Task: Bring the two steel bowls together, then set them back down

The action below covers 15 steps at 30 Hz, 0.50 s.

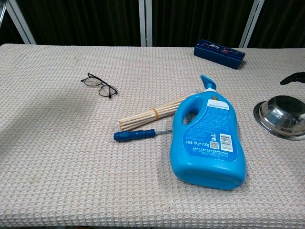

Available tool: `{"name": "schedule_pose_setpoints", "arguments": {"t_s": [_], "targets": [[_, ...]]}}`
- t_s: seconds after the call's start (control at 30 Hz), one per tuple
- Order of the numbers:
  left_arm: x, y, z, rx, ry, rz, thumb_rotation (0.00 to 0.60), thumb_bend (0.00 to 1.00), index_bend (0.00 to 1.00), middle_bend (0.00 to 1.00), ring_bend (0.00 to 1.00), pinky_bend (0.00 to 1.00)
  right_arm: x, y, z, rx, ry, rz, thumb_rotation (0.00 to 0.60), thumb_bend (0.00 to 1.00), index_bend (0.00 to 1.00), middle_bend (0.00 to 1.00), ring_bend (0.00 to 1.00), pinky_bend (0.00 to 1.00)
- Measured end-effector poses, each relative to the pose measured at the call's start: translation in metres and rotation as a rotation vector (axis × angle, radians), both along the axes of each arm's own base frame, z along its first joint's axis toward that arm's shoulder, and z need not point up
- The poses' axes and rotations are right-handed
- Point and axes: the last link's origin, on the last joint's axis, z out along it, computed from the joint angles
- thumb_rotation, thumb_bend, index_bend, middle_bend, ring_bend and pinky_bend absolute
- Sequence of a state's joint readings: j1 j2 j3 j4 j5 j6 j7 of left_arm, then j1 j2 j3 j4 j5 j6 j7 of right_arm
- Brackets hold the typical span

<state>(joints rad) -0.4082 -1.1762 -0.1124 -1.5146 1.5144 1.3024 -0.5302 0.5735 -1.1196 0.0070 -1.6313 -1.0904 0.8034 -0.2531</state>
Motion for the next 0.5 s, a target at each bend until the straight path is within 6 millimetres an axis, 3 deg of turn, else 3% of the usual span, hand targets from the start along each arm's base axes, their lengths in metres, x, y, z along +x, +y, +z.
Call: {"name": "schedule_pose_setpoints", "arguments": {"t_s": [0.5], "targets": [[0.001, 0.001, 0.003, 0.005, -0.005, -0.004, 0.6, 0.15, 0.45, 0.41, 0.32, 0.48, 0.003, -0.004, -0.013, 0.042, 0.04, 0.006, 0.6, 0.17, 0.0, 0.01, 0.0, 0.0]]}}
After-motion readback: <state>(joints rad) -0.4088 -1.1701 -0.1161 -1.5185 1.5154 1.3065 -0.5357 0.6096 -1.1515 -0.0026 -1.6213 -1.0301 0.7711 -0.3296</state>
